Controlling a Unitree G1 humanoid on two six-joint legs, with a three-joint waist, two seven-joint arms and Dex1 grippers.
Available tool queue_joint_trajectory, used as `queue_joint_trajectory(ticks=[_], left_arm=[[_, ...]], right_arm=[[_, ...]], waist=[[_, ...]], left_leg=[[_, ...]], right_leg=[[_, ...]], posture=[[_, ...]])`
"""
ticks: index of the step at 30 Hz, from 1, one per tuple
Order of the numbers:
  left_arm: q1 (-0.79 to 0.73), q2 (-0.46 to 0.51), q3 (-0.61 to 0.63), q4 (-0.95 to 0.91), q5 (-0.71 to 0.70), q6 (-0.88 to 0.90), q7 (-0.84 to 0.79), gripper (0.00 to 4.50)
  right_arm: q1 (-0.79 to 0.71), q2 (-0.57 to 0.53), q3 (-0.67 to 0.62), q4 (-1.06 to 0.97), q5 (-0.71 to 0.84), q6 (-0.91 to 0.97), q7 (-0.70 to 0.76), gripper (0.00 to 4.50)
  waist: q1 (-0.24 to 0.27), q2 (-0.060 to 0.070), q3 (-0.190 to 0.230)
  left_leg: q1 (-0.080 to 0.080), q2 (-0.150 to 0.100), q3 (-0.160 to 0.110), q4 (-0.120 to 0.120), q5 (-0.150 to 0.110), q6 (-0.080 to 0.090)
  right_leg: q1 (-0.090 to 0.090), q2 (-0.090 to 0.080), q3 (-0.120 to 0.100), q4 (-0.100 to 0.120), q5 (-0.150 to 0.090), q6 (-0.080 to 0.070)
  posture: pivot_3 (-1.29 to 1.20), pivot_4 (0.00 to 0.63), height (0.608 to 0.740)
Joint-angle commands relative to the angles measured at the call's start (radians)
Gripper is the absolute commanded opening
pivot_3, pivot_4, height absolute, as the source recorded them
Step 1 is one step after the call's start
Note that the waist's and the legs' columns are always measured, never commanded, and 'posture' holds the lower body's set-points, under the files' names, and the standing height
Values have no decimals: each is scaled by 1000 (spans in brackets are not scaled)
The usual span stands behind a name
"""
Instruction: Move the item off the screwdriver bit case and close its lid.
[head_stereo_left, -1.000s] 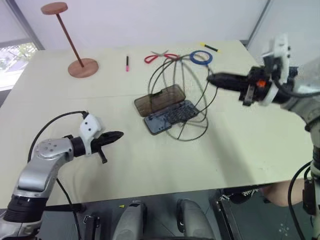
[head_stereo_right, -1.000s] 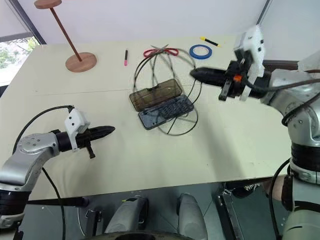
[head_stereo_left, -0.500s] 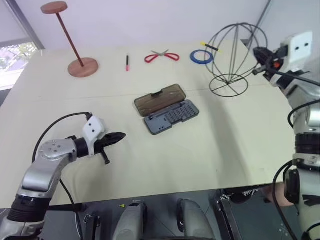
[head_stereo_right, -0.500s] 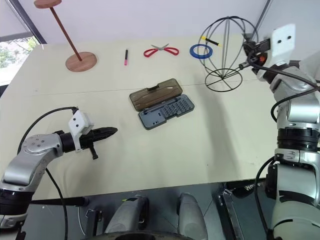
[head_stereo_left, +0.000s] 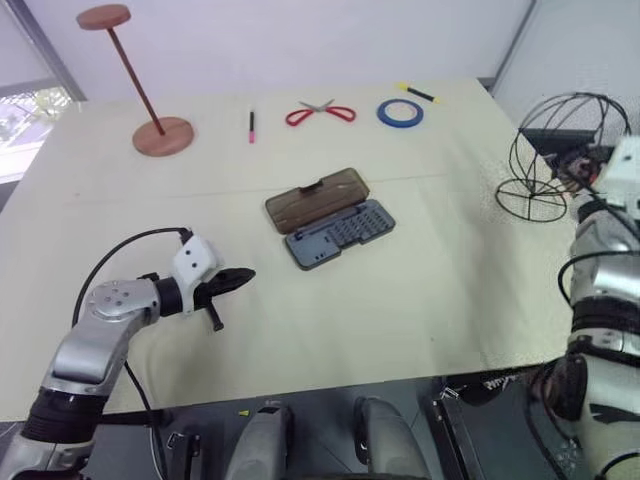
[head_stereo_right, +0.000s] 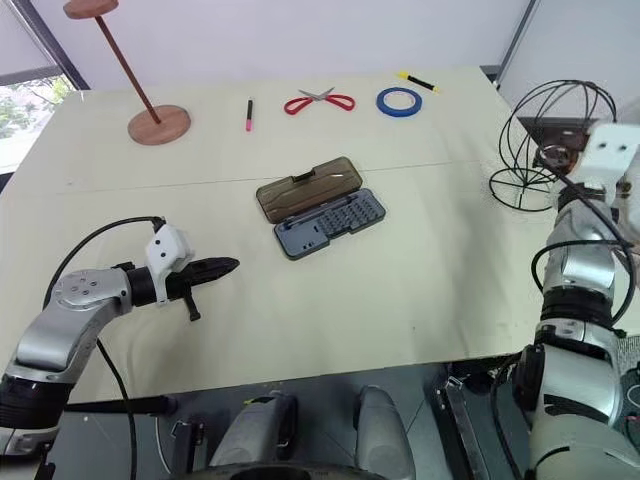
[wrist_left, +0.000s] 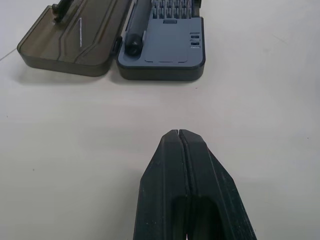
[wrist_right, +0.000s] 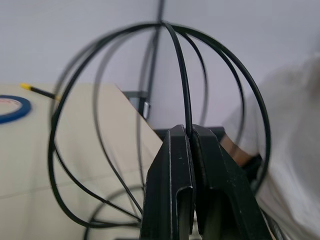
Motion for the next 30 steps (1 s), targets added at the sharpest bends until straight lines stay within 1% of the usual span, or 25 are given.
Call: queue_joint_trajectory(ticks=[1,7,14,21,28,30], left_arm=[[-8,0,5,-24,5,-18,5,0],[-19,-1,-2,-25,6,-12,3,0],[-46,-12,-20,-15,15,-9,3,0],[-58,-17,-29,-6,25,-16,2,0],[-55,-20,-29,-14,31,-16,8,0],[-46,-21,-26,-23,32,-15,13,0]], right_arm=[[81,53,-20,-80,9,16,-41,23],[144,93,-44,-174,15,66,-72,23],[130,70,-33,-208,-3,85,-64,23],[24,24,-20,-82,-32,55,-55,23],[-117,-34,-4,123,-53,-13,-37,23],[-134,-41,-2,152,-54,-27,-36,621]], waist=[[-1,0,0],[1,-1,-1],[2,-1,-1],[0,-1,-1],[0,0,-1],[-1,0,-1]], left_leg=[[1,0,0,0,0,0],[3,1,-1,1,0,0],[3,1,-1,1,0,0],[3,0,0,1,0,0],[3,0,0,0,0,0],[3,0,0,0,0,0]], right_leg=[[1,0,0,0,0,0],[3,1,0,0,0,0],[4,1,0,0,0,0],[4,1,0,0,0,0],[3,1,1,0,0,0],[3,1,1,0,0,0]], posture=[[0,150,740],[0,150,740],[0,150,740],[0,150,740],[0,150,740],[0,150,740]])
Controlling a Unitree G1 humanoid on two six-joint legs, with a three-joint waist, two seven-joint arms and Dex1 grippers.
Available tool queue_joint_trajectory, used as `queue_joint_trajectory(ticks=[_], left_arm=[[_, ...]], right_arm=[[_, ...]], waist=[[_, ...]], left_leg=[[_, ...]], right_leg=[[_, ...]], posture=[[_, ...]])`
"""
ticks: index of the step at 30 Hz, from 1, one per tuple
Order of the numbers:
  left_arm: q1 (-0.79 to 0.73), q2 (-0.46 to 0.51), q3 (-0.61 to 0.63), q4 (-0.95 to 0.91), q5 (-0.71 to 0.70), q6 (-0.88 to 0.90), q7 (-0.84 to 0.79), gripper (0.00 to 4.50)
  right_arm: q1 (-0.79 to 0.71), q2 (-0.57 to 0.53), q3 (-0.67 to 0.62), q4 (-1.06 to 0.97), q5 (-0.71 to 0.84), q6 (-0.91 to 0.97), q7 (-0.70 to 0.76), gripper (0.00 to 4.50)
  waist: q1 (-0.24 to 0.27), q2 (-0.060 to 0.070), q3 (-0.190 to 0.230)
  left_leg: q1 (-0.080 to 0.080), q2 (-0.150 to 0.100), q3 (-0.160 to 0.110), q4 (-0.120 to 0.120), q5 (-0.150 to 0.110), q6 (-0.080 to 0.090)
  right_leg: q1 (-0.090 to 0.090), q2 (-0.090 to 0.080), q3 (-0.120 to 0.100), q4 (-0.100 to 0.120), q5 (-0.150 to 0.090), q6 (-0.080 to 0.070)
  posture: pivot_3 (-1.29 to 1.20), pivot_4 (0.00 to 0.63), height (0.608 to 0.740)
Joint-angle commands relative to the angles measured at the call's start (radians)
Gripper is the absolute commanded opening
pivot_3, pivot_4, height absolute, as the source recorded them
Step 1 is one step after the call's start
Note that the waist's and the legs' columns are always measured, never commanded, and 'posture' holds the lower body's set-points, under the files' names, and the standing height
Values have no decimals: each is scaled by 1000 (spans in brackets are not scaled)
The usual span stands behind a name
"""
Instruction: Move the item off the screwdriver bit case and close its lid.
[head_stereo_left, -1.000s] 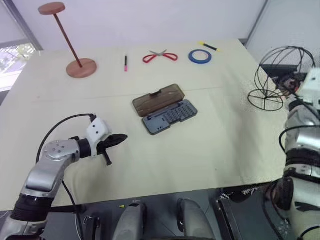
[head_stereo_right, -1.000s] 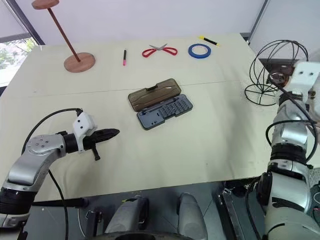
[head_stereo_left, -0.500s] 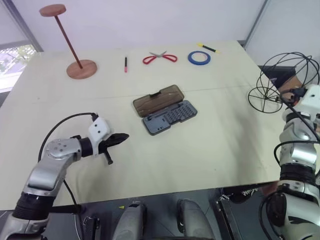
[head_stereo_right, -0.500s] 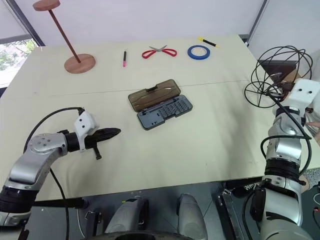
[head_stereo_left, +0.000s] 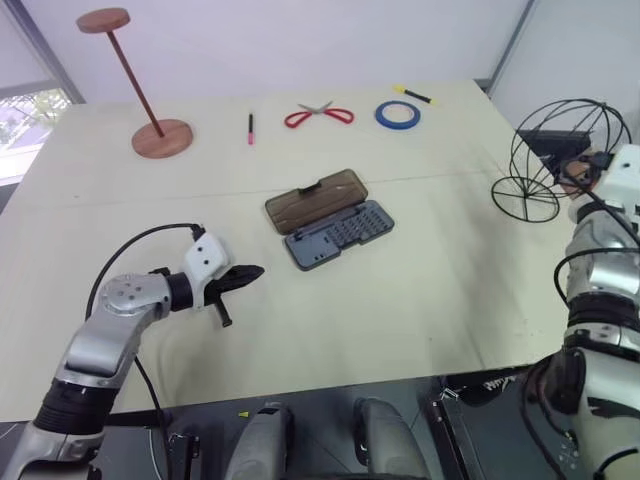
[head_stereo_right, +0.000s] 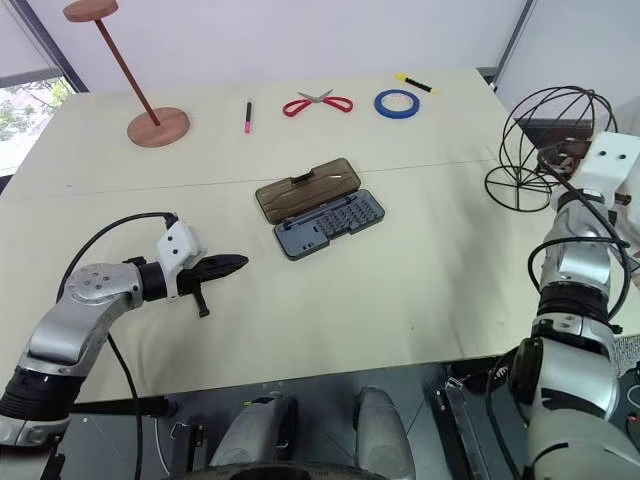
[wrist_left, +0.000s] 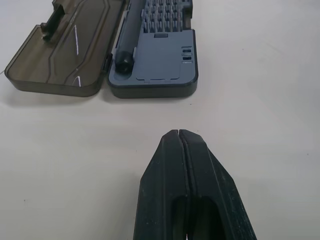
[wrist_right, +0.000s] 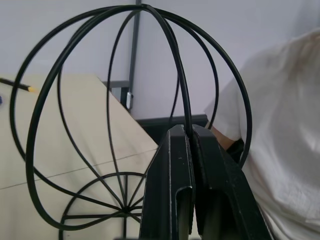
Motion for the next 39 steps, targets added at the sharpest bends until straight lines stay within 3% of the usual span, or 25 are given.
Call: queue_joint_trajectory(ticks=[1,8,14,19,24,27,31,39], left_arm=[[5,1,13,-31,2,-16,11,0],[20,3,20,-38,1,-17,24,0],[19,-5,30,-31,-9,-18,32,0],[-4,-38,55,4,-17,-14,74,0],[-68,-73,72,96,13,-58,129,0],[-107,-85,73,148,34,-86,158,0],[-144,-83,70,186,47,-118,161,0],[-145,-57,100,216,70,-152,188,0]], right_arm=[[-38,-29,1,28,-6,-43,6,967],[-1,-35,-8,-50,9,-6,10,4384],[154,-22,-61,-373,17,159,-70,4456],[410,52,-138,-917,10,460,-169,4456],[504,121,-56,-1221,88,681,-93,4456],[475,129,14,-1270,120,735,-28,4456],[309,141,105,-1195,182,828,56,4456],[-42,163,316,-735,127,739,281,4456]], waist=[[0,0,0],[1,0,0],[9,1,0],[10,1,0],[1,2,0],[2,2,0],[4,2,0],[5,2,0]], left_leg=[[0,0,0,0,0,0],[0,0,0,0,0,0],[-1,0,-1,0,0,0],[-1,0,-2,0,0,0],[0,0,-1,1,0,0],[0,0,0,1,0,0],[-1,0,0,1,0,0],[-1,0,-1,0,0,1]], right_leg=[[0,0,0,0,0,0],[0,0,0,0,0,0],[-1,0,0,0,0,0],[-1,0,0,1,0,0],[-2,0,0,3,0,0],[-2,1,1,4,0,0],[-3,1,1,3,0,1],[-3,1,0,3,0,1]], posture=[[0,150,740],[0,150,740],[0,150,740],[0,150,740],[0,150,740],[0,150,740],[0,150,740],[0,150,740]])
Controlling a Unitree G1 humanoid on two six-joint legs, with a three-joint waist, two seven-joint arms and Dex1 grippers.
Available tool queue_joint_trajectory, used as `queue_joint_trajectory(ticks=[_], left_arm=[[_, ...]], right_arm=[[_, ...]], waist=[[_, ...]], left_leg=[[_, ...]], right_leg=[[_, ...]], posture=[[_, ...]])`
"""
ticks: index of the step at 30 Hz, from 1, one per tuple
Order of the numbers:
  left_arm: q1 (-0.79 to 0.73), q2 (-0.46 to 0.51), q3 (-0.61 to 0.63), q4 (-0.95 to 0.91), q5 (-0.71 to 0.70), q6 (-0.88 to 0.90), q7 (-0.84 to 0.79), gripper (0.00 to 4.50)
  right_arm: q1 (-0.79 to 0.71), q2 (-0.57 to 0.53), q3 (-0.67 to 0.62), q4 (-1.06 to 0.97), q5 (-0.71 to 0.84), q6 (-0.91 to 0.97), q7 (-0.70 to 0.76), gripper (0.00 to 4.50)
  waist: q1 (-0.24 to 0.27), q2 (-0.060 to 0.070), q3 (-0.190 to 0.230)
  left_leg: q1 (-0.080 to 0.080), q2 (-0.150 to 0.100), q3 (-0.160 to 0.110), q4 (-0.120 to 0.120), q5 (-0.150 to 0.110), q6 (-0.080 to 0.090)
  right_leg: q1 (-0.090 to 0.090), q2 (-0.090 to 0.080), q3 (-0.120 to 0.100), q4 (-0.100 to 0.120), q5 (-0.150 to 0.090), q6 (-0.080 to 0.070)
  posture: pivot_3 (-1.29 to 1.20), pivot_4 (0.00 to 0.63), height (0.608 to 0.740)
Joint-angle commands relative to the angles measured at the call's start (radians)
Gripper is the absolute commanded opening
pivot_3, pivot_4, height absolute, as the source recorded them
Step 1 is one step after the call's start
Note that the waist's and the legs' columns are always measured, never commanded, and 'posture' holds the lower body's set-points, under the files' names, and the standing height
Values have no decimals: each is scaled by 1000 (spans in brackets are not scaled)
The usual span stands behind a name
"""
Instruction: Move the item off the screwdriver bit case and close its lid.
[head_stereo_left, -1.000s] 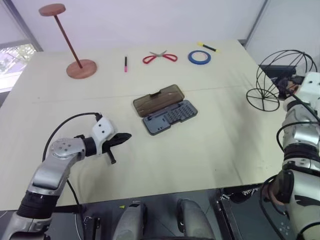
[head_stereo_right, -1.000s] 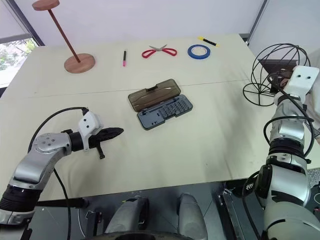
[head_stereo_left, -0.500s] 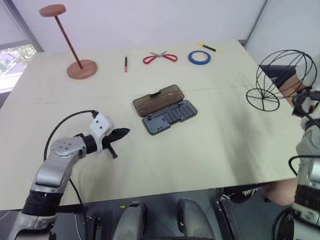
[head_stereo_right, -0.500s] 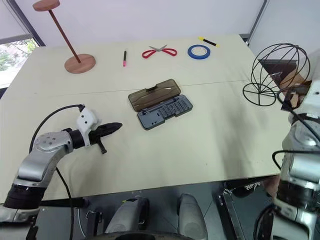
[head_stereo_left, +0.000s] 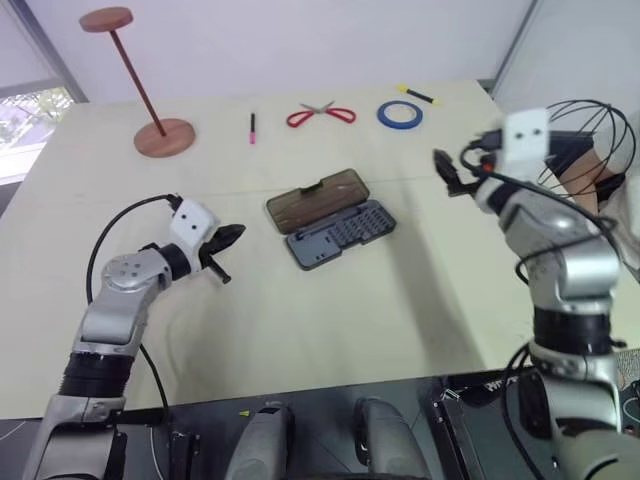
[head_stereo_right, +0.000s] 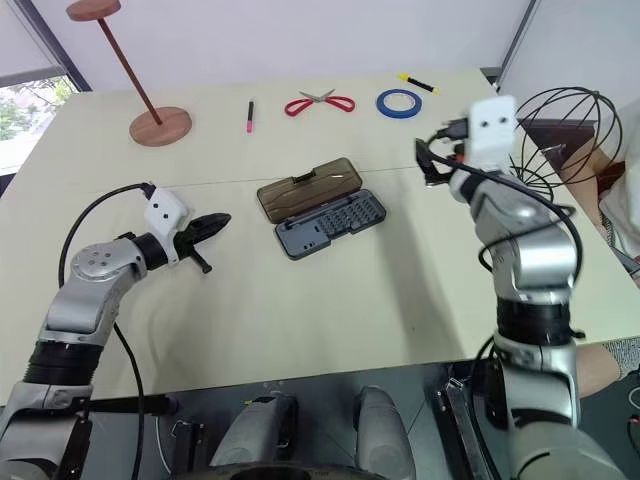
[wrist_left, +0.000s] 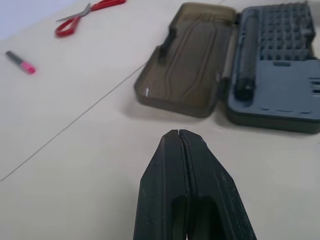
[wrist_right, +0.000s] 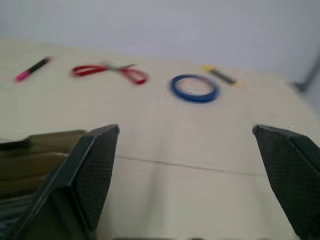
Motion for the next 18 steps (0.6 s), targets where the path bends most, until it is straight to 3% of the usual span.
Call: queue_joint_trajectory(ticks=[1,7,18], left_arm=[[2,26,42,-11,17,-39,15,0],[77,26,78,-66,22,-36,59,0],[170,28,103,-146,26,-24,101,0]], right_arm=[[-151,15,77,223,-47,-89,102,4456],[-342,76,187,577,-145,-198,190,4456],[-505,200,238,1002,-262,-339,226,4456]], waist=[[-3,0,0],[-7,0,0],[-5,0,0]], left_leg=[[0,0,1,0,0,0],[0,0,1,-2,0,0],[-1,-1,1,-3,0,0]], right_leg=[[-1,0,0,0,0,0],[-3,0,0,1,0,0],[-4,-1,0,1,1,0]], posture=[[0,150,740],[0,150,740],[0,150,740]])
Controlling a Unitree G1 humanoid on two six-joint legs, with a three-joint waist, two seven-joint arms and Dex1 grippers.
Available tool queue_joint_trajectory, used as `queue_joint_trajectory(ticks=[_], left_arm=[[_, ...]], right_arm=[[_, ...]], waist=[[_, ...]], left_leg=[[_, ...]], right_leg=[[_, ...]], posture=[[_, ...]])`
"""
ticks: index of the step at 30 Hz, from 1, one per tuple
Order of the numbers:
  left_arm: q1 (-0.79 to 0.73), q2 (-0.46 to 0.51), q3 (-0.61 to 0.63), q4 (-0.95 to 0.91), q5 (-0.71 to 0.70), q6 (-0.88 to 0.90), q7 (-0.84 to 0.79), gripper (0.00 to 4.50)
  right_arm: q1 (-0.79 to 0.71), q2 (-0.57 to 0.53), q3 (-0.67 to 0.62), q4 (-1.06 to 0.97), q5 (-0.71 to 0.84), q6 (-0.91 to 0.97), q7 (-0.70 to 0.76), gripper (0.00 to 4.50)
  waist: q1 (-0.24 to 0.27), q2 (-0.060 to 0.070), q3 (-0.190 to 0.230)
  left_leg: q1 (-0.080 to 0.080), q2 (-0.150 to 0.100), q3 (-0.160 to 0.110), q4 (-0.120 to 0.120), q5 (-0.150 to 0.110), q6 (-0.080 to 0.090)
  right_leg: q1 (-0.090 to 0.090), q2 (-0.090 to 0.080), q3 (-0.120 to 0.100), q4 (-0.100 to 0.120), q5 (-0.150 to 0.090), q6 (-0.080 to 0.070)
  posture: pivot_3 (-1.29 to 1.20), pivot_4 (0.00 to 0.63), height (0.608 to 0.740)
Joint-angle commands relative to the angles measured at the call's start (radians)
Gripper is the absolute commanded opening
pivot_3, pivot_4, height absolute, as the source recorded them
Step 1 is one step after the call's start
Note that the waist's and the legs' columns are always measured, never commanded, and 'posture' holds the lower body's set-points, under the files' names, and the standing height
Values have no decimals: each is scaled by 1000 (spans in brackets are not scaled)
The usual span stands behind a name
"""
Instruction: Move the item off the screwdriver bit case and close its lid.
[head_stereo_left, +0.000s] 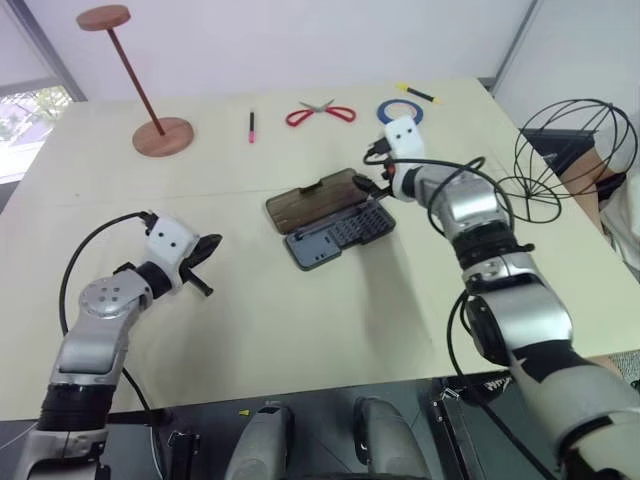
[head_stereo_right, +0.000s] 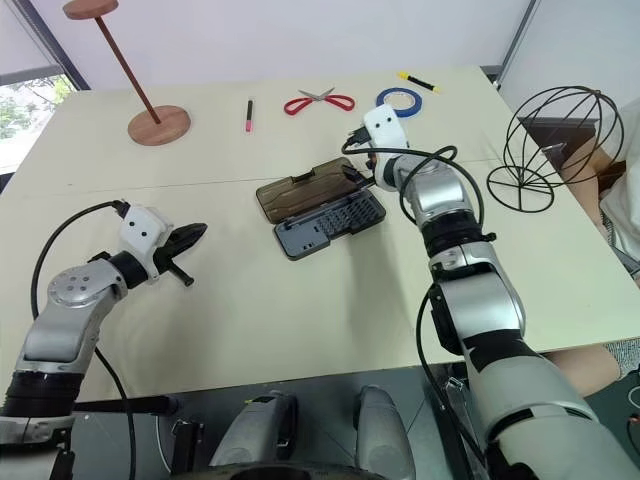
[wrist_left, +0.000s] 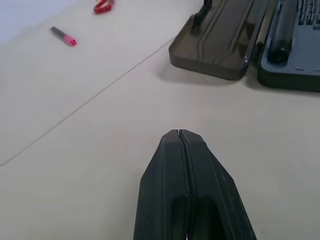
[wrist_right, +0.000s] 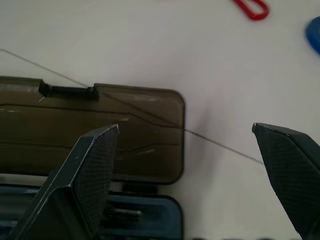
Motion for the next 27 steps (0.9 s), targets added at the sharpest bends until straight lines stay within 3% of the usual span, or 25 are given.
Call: queue_joint_trajectory(ticks=[1,13,27], left_arm=[[18,11,30,-45,6,-5,14,0],[76,5,49,-108,6,17,51,0],[168,-9,89,-210,-5,43,111,0]], right_arm=[[-60,17,-4,90,-39,-83,-17,4456],[-140,63,-34,334,-99,-220,-43,4456],[-160,100,-73,393,-119,-281,-48,4456]], waist=[[-1,0,0],[-17,0,0],[-27,0,0]], left_leg=[[0,0,0,0,0,0],[0,0,0,-3,0,-1],[2,0,0,-11,5,-8]], right_leg=[[0,0,0,0,0,0],[-1,0,0,0,0,0],[-4,0,1,0,0,-1]], posture=[[0,150,740],[0,150,740],[0,150,740]])
